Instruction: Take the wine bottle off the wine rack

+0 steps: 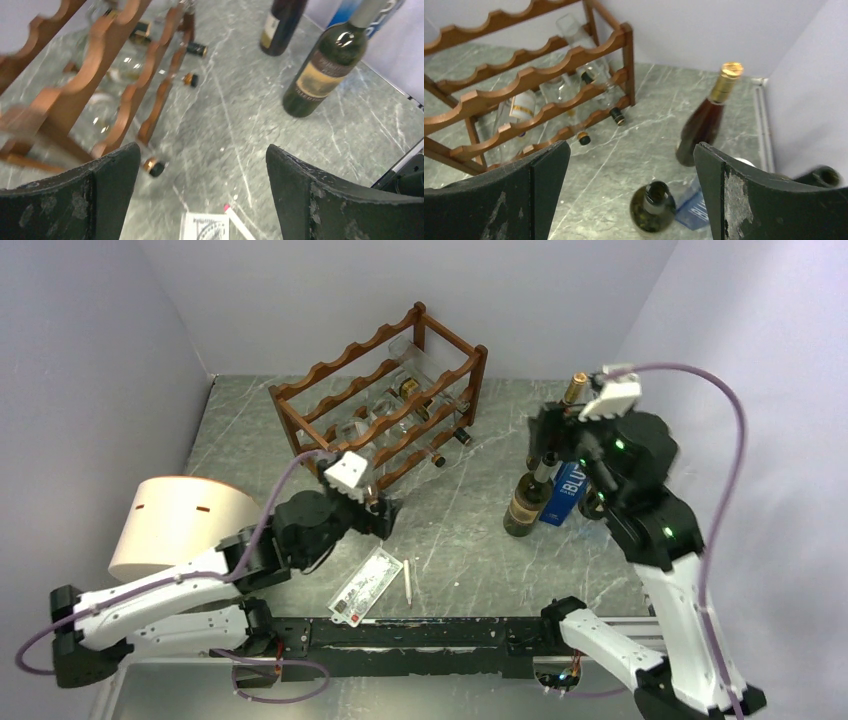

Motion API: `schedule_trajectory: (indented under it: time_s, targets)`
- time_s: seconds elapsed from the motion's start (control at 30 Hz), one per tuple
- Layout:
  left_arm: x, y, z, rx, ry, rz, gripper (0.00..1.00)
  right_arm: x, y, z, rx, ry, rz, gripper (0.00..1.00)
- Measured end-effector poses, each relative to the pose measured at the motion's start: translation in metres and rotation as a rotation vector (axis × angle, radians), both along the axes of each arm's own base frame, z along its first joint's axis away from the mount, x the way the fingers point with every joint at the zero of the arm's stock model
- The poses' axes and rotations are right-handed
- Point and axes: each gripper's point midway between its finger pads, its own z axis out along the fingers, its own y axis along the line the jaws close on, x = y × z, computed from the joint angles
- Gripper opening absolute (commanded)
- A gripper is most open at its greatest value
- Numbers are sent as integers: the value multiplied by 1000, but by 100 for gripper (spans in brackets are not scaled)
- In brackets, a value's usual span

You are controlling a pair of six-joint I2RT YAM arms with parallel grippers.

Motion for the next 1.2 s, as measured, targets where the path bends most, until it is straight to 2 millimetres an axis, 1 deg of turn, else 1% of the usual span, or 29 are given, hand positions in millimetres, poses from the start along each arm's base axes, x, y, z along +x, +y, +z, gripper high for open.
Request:
schedule_trajectory:
  time_s: [0.03, 0.13, 0.23, 0.3, 0.37, 0.47, 0.53, 0.6, 0.67, 0.7, 0.77, 0.83, 0.9, 1.0, 1.1, 1.2]
  targets:
    - [-2, 11, -4, -6, 18, 27, 99, 15, 12, -10, 1, 35, 26, 100]
    - [-9, 42, -13, -48, 66, 100, 99, 37, 30, -31, 1, 104, 61, 100]
    - [-17, 65, -13, -118, 89, 142, 100, 63, 53, -57, -6, 187, 93, 100]
    - [-20, 75, -12, -160, 95, 156, 100, 78, 76, -80, -39, 249, 122, 100]
    - [-22, 81, -9, -189, 98, 167, 100, 87, 99, -103, -83, 310, 163, 100]
    - [-23, 84, -13, -185, 112, 179, 99, 101, 131, -129, -140, 377, 216, 100]
    - [-22, 83, -20, -161, 127, 186, 99, 108, 142, -145, -157, 410, 237, 100]
    - [-21, 82, -29, -121, 146, 196, 100, 112, 153, -162, -163, 451, 267, 100]
    - [-21, 82, -32, -95, 159, 203, 100, 114, 164, -173, -159, 476, 293, 99]
    - [-20, 81, -33, -83, 164, 207, 100, 114, 172, -179, -152, 487, 311, 97]
    - [-20, 81, -34, -71, 171, 212, 100, 110, 192, -188, -144, 501, 351, 91]
    - [-21, 84, -33, -74, 174, 218, 100, 104, 218, -197, -130, 513, 402, 79]
    - [-22, 87, -31, -84, 174, 222, 99, 97, 241, -208, -118, 533, 447, 73]
    - [-23, 90, -28, -105, 174, 223, 99, 90, 272, -224, -107, 569, 504, 70]
    - [-25, 95, -23, -134, 174, 227, 99, 90, 293, -237, -108, 594, 532, 66]
    - [-27, 98, -22, -144, 184, 237, 99, 89, 309, -245, -108, 607, 554, 66]
